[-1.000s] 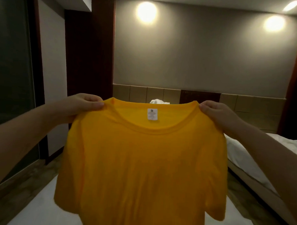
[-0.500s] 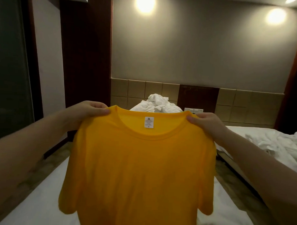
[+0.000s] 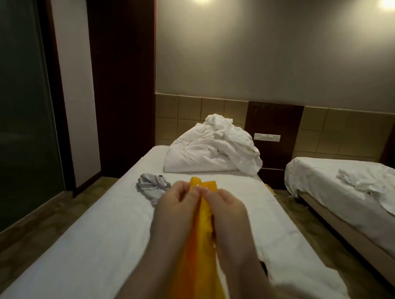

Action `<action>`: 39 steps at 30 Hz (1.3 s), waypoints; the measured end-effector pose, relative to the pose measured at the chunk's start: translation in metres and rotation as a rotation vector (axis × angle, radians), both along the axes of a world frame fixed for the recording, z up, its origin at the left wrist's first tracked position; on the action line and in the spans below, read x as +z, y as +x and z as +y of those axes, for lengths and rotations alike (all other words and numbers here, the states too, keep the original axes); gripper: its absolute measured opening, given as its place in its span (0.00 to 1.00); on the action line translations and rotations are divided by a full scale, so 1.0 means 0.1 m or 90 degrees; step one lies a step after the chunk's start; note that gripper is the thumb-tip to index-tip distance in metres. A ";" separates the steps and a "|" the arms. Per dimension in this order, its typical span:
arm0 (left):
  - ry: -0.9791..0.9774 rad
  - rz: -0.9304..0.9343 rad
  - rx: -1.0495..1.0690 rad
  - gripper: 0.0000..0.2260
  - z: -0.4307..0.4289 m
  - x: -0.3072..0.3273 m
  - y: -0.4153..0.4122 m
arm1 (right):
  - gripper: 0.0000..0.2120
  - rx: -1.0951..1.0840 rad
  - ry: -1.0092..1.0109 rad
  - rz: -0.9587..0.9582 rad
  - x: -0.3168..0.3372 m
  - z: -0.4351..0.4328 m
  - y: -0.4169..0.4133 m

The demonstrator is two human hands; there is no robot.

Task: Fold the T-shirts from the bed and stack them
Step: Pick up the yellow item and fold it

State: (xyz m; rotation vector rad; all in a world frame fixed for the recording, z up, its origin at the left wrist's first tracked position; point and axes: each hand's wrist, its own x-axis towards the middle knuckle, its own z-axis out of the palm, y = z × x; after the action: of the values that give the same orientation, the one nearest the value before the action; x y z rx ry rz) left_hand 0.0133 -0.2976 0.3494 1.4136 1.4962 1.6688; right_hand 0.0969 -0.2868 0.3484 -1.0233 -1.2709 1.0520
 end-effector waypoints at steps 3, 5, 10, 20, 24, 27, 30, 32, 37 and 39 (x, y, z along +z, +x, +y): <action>-0.009 -0.006 0.008 0.09 -0.10 -0.16 0.02 | 0.16 -0.015 0.006 0.002 -0.14 -0.15 -0.07; 0.007 0.001 -0.003 0.09 -0.16 -0.18 0.00 | 0.15 0.004 0.003 -0.001 -0.15 -0.20 -0.05; 0.062 -0.022 -0.026 0.14 -0.31 -0.11 0.00 | 0.18 0.006 0.028 -0.010 -0.05 -0.31 -0.02; 0.148 0.062 -0.014 0.12 -0.48 -0.01 -0.09 | 0.16 0.152 -0.044 0.092 0.07 -0.44 0.11; 0.162 0.116 0.014 0.13 -0.49 -0.01 -0.13 | 0.12 0.203 -0.047 0.119 0.06 -0.47 0.11; 0.168 0.140 0.009 0.12 -0.48 -0.03 -0.13 | 0.11 0.233 -0.038 0.127 0.05 -0.49 0.11; 0.149 0.149 -0.008 0.12 -0.48 -0.06 -0.12 | 0.10 0.140 0.021 0.033 -0.01 -0.47 0.09; 0.124 0.116 -0.029 0.12 -0.48 -0.07 -0.14 | 0.06 0.022 0.086 -0.051 -0.10 -0.40 0.11; 0.099 0.062 -0.125 0.14 -0.47 -0.06 -0.22 | 0.14 -0.016 0.338 -0.292 -0.11 -0.23 0.21; 0.086 0.047 -0.162 0.13 -0.45 -0.04 -0.25 | 0.12 0.045 0.395 -0.336 -0.05 -0.18 0.22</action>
State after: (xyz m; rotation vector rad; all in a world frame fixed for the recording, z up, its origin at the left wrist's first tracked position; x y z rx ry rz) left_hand -0.0115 -0.3423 0.3454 1.6763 1.1998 1.5976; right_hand 0.1191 -0.3046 0.3438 -0.7871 -1.9151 0.3756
